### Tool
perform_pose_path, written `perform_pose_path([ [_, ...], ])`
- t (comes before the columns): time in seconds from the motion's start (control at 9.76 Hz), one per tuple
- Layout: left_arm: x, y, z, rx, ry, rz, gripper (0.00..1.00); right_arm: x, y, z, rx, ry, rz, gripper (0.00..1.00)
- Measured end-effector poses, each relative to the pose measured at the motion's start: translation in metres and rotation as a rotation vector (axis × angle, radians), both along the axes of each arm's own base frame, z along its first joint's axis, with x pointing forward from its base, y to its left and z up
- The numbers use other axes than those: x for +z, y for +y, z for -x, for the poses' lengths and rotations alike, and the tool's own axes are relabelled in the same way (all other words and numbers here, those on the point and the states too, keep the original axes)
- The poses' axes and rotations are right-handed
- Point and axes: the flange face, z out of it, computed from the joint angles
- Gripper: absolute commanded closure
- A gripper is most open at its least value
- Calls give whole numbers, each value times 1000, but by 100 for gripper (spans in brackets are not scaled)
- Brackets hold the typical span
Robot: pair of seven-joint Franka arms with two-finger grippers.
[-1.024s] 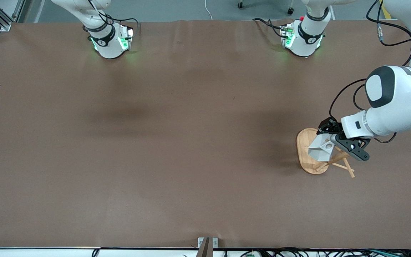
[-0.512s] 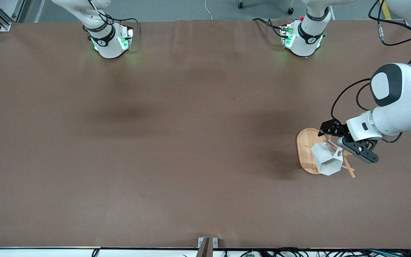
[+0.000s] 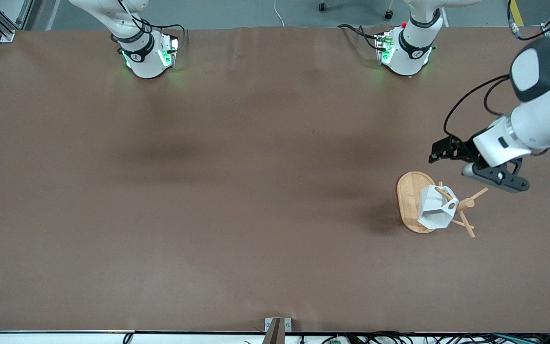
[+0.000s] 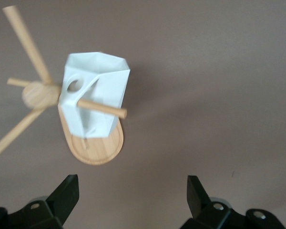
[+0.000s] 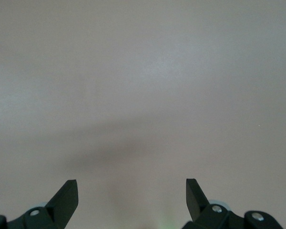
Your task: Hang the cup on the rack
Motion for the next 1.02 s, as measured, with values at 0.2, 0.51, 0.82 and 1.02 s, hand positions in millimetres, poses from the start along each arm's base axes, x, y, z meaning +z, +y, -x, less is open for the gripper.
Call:
perform_pose_path([
  [0.2, 49, -17, 25, 81, 10, -110, 0, 0, 0, 0, 0, 0, 0, 0],
  [0.51, 113, -12, 42, 112, 10, -163, 0, 0, 0, 0, 0, -3, 0, 0],
  [0.82, 142, -3, 48, 131, -3, -163, 0, 2, 0, -1, -1, -8, 1, 0],
  [1.02, 150, -3, 58, 153, -4, -174, 0, 2, 0, -1, 0, -9, 1, 0],
])
